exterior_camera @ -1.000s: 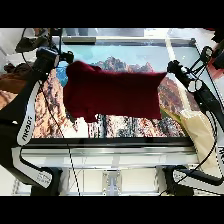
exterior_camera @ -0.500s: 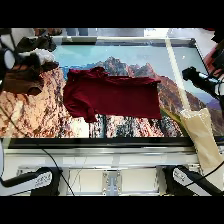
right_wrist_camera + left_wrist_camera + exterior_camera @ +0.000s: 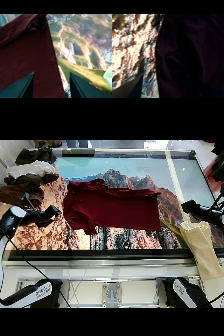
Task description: Fold the shirts.
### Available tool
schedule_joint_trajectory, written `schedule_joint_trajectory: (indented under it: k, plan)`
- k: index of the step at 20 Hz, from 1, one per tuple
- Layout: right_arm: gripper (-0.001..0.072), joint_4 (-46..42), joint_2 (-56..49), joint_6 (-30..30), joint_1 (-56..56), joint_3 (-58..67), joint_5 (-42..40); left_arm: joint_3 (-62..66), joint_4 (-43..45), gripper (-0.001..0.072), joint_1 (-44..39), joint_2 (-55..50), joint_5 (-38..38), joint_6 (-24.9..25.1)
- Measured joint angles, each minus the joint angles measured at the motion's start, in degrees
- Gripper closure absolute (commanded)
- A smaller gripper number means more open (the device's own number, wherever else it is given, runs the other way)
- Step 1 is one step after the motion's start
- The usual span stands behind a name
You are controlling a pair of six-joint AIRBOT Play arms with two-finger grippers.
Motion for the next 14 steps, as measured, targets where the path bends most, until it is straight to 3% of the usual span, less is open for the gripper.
schedule_joint_trajectory:
  k: [5, 14]
  plan:
    - [0.0210, 2.64, 0.90, 0.00, -0.17, -0.87, 1.22, -1.90, -14.93, 0.0229, 0.24, -6.45, 2.16, 7.63]
    - [0.0210, 5.68, 1.36, -0.02, -0.17, -1.09, 1.62, -2.27, -19.52, 0.0230, 0.00, -9.68, 4.28, 11.80]
